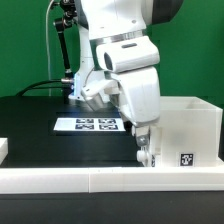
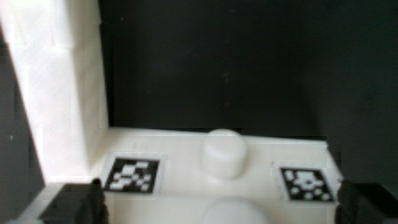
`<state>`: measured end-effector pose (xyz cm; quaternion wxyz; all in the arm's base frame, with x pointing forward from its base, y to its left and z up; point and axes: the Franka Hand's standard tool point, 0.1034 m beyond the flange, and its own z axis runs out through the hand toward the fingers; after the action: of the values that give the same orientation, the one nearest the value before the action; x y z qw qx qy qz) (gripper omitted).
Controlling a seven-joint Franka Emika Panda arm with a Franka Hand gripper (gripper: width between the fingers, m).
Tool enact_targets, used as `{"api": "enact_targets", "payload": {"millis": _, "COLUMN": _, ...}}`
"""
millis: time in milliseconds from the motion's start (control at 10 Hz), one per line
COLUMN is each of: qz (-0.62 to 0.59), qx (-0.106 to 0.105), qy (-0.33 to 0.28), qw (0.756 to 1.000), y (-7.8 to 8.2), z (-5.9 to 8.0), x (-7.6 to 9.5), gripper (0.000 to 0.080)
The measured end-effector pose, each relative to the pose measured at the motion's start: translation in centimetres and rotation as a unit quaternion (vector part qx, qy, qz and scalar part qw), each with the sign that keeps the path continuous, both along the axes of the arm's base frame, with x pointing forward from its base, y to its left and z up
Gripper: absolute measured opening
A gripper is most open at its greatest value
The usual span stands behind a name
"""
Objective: Assemble drawer
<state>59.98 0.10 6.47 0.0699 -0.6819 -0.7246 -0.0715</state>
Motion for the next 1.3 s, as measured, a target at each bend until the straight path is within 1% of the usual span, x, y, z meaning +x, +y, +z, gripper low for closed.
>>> {"api": "enact_targets", "payload": {"millis": 100, "qz": -0.029, "qx": -0.007, "qy": -0.002, "qw": 1.0, "y": -0.4, "z": 1.1, "x": 0.5, "gripper": 0.0649}}
{"api": "enact_targets", "payload": {"millis": 200, "qz": -0.036, "qx": -0.008, "qy": -0.004, "qw": 0.999, "y": -0.1, "z": 1.5, "x": 0.7, "gripper": 0.0649}}
{"api": "enact_targets", "payload": {"millis": 300, "qz": -0.033, "qx": -0.007, "qy": -0.002, "qw": 0.999, "y": -0.1, "z": 1.2, "x": 0.5, "gripper": 0.0649}}
{"api": "enact_targets", "payload": {"millis": 700, "qz": -0.033, "qx": -0.007, "qy": -0.001, "qw": 0.999, "y": -0.1, "z": 1.1, "x": 0.5, "gripper": 0.0649}}
{"api": "enact_targets", "payload": {"millis": 900, "qz": -0.028, "qx": -0.002, "qy": -0.005, "qw": 1.0, "y": 1.2, "z": 1.6, "x": 0.8, "gripper": 0.0649}}
{"api": "enact_targets", "payload": {"millis": 1000, "qz": -0.025, "qx": 0.0, "qy": -0.004, "qw": 1.0, "y": 2.0, "z": 1.6, "x": 0.8, "gripper": 0.0649}}
{"api": "enact_targets", "payload": {"millis": 1100, "qz": -0.022, "qx": 0.001, "qy": -0.002, "qw": 1.0, "y": 2.5, "z": 1.5, "x": 0.6, "gripper": 0.0649}}
{"api": "enact_targets", "payload": {"millis": 1300, "qz": -0.033, "qx": 0.005, "qy": 0.001, "qw": 0.999, "y": 4.2, "z": 1.2, "x": 0.5, "gripper": 0.0649}}
